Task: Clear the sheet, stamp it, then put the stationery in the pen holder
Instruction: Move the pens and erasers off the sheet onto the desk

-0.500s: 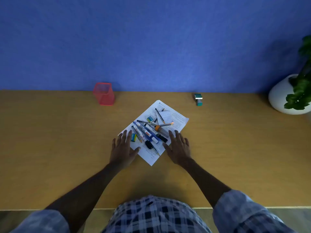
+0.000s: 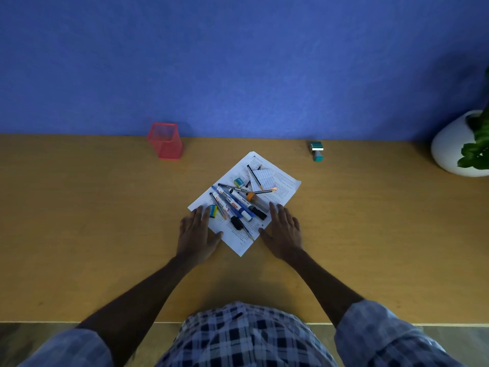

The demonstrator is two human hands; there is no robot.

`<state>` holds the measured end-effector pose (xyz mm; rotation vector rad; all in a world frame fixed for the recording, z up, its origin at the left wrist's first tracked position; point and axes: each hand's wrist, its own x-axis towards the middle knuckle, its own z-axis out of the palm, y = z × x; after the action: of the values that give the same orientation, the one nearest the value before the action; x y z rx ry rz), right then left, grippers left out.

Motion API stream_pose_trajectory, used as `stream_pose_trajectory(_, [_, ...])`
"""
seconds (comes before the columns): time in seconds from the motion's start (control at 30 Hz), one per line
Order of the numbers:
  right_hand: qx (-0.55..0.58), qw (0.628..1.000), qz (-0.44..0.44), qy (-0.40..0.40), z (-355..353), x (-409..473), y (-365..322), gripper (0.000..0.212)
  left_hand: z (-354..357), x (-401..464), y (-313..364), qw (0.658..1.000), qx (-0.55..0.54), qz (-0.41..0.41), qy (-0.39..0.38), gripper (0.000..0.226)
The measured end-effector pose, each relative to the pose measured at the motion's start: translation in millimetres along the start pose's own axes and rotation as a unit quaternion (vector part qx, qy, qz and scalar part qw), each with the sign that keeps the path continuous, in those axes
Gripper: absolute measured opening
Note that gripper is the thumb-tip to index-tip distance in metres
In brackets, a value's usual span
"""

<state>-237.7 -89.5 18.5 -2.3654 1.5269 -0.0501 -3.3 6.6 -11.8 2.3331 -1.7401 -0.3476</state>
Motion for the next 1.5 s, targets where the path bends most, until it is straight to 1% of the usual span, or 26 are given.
stream_pose_trajectory(0.1, [0.000,1.000,-0.002,0.002,-0.3,-0.4,0.3,0.079,-3.6,3.7,3.0,1.000,0.012,0.028,0.003,0.074])
stream_pose_trajectory(0.2, [0.007,1.000,-0.007,0.013,-0.5,-2.5,0.6,0.078,-5.7,9.5,6.1,0.996,0.027,0.086,0.002,0.062])
stream_pose_trajectory(0.3, [0.010,1.000,-0.011,0.019,0.6,-3.6,1.6,0.078,-7.7,17.9,8.3,0.987,0.047,0.156,0.006,0.056])
stream_pose_trajectory(0.4, [0.018,0.999,-0.020,0.024,2.5,-5.0,4.1,0.077,-9.3,25.3,11.3,0.980,0.051,0.190,-0.002,0.049])
stream_pose_trajectory(0.5, [0.021,0.999,-0.023,0.030,6.5,-5.8,6.2,0.077,-8.9,29.5,13.3,0.984,0.012,0.178,-0.010,0.042])
stream_pose_trajectory(0.73, [0.019,0.999,-0.021,0.028,15.8,-4.3,11.4,0.080,-10.0,28.6,5.4,0.985,-0.062,0.158,0.022,0.033])
stream_pose_trajectory(0.8, [0.021,0.999,-0.018,0.028,17.6,-3.3,12.4,0.081,-10.0,27.8,0.5,0.986,-0.079,0.144,0.025,0.035])
stream_pose_trajectory(0.87, [0.021,0.999,-0.014,0.026,19.8,-1.8,12.9,0.080,-12.0,28.4,-1.6,0.987,-0.092,0.129,0.029,0.044])
stream_pose_trajectory(1.03, [0.017,0.999,-0.010,0.026,21.8,-1.1,13.7,0.077,-17.8,32.5,-5.5,0.988,-0.096,0.112,0.045,0.038])
stream_pose_trajectory(1.17, [0.020,0.999,-0.009,0.024,21.4,-0.2,14.2,0.078,-18.9,37.8,-16.4,0.987,-0.107,0.108,0.050,0.023])
stream_pose_trajectory(1.4, [0.029,0.999,-0.013,0.030,22.0,-0.4,14.5,0.080,-31.8,42.3,-41.0,0.984,-0.118,0.109,0.074,0.010])
stream_pose_trajectory(1.5, [0.031,0.999,-0.012,0.037,22.8,-1.2,14.8,0.080,-36.9,44.3,-56.5,0.987,-0.110,0.093,0.071,0.011])
